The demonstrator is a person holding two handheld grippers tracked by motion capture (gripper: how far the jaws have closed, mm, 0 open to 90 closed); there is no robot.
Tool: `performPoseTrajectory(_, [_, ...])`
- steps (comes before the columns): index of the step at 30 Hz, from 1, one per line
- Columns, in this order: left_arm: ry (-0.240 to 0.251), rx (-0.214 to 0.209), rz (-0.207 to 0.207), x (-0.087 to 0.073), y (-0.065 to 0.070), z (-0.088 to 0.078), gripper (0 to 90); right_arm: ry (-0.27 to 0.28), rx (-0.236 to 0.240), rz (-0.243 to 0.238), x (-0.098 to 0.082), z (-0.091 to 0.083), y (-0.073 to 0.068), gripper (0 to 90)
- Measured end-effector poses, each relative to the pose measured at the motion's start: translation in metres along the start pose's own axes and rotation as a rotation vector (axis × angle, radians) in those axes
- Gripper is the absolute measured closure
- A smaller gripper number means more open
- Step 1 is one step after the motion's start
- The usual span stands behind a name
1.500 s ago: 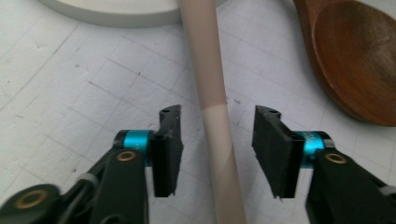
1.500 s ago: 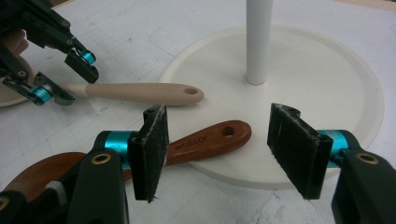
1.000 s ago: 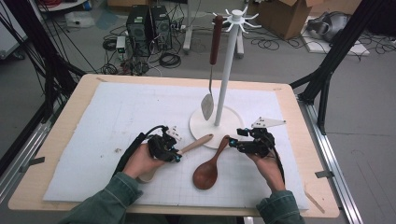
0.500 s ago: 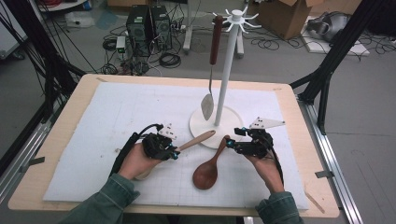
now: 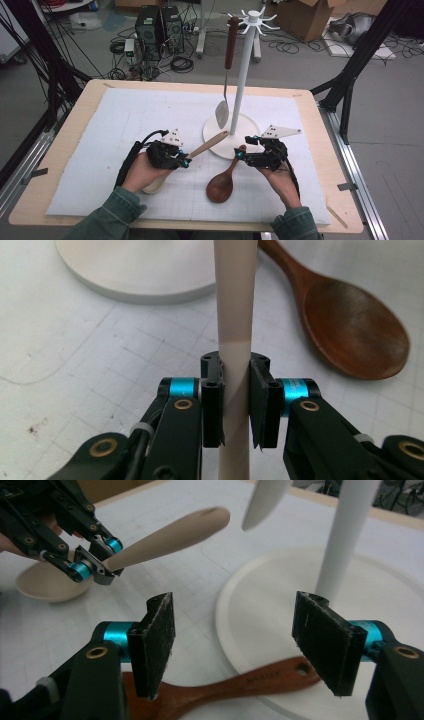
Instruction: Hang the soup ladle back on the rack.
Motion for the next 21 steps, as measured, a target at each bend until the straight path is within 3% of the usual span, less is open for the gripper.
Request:
performPoseTrajectory(6, [0.072, 0.007, 0.002, 0.006, 0.004, -0.016, 77.8, 0.043, 0.031, -0.019, 0.016, 0.000, -0.017, 33.0])
performPoseTrajectory(21, [0.196, 0.040, 0.005, 0.019, 0.010, -0.041, 77.7, 0.074, 0.120, -0.050, 0.051, 0.008, -0.056, 39.8])
Point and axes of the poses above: each handheld gripper's, and its own axes: z roughly forward along the jaws, x roughly out of its top, y roughly to its right, the point moved 6 cm from there along z, roughly forward along the jaws, and after that the axes turned 6 degrees about -y, right-handed, at the moved point
